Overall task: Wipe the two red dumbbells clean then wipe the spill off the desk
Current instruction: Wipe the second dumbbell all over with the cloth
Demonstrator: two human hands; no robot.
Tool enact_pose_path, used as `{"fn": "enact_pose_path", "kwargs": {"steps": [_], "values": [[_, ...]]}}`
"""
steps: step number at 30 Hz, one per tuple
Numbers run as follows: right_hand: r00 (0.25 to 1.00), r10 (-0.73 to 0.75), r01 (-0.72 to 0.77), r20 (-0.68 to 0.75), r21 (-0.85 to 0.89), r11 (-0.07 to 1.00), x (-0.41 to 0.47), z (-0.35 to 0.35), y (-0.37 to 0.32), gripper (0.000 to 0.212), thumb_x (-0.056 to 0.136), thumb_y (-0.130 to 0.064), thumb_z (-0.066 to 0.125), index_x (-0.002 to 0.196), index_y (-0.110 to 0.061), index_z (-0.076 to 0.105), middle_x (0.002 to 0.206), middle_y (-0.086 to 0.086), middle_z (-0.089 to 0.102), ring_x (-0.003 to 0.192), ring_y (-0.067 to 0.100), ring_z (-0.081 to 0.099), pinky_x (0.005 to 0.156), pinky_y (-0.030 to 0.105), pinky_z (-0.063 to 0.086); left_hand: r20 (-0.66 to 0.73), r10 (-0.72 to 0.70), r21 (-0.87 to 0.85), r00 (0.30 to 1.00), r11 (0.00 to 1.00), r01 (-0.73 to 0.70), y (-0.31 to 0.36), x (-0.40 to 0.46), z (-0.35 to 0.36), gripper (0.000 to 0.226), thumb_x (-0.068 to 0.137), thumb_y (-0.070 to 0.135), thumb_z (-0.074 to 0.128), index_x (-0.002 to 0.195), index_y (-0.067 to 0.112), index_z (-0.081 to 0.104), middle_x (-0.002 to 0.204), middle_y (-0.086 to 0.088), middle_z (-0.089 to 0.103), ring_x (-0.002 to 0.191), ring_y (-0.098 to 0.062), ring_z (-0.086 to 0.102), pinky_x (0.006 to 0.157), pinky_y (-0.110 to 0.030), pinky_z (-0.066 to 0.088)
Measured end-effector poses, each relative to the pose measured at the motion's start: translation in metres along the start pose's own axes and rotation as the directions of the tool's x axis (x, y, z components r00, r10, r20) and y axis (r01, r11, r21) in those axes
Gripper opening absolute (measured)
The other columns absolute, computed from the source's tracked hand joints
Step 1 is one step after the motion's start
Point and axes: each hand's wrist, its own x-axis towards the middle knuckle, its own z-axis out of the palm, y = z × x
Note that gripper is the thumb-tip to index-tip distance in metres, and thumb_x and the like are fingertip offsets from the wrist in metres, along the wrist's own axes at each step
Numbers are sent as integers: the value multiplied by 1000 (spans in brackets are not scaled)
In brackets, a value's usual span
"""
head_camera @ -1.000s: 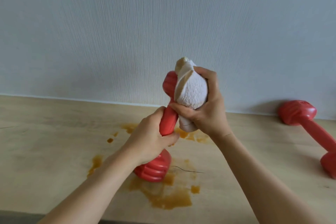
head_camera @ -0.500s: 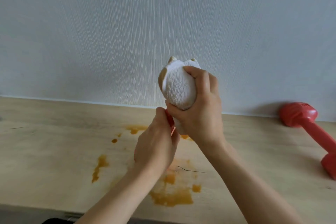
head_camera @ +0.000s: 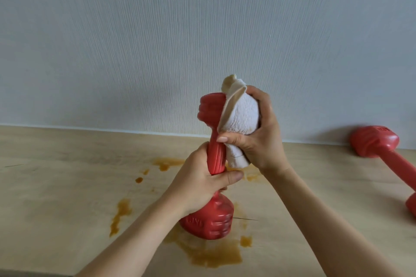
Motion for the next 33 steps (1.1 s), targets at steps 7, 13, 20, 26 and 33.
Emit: {"fn": "enact_pose_path", "kwargs": {"steps": [7,13,20,26,33], "values": [[975,210,-223,78,237,946,-4,-8,11,77,57,-34,86,122,-14,49,106,21,59,85,27,67,65,38,57,101,-20,-141,995,989,34,1,0,-6,35,67,26,76,91,18,52,66,-2,57,56,-17,59,58,-28,51],[896,430,-426,114,494,758,-6,-18,-10,32,88,-28,49,99,2,53,73,14,60,51,24,59,51,39,46,26,-15,-148,1000,989,19,7,-2,-19,31,72,17,74,81,10,45,60,-3,53,50,-13,56,54,-22,48],[837,461,-546,295,393,740,-10,15,-32,44,80,-42,47,106,-7,59,74,4,70,70,14,68,61,24,54,-38,9,178,999,984,-2,-2,-7,-13,43,71,18,78,101,12,49,92,-8,63,77,-15,64,69,-34,52],[875,463,-484,142,236,843,-10,12,-37,48,78,-43,54,86,4,61,60,2,66,56,12,65,51,23,48,-153,25,312,988,950,24,2,-2,-9,40,76,18,74,98,7,43,76,6,54,66,-3,55,51,-13,39],[875,483,-482,34,158,862,-6,-15,-43,47,73,-40,66,89,5,64,86,27,69,65,32,66,58,44,54,-134,-30,309,990,948,71,1,3,-8,38,78,30,74,95,15,43,79,0,63,68,-10,63,58,-20,45]]}}
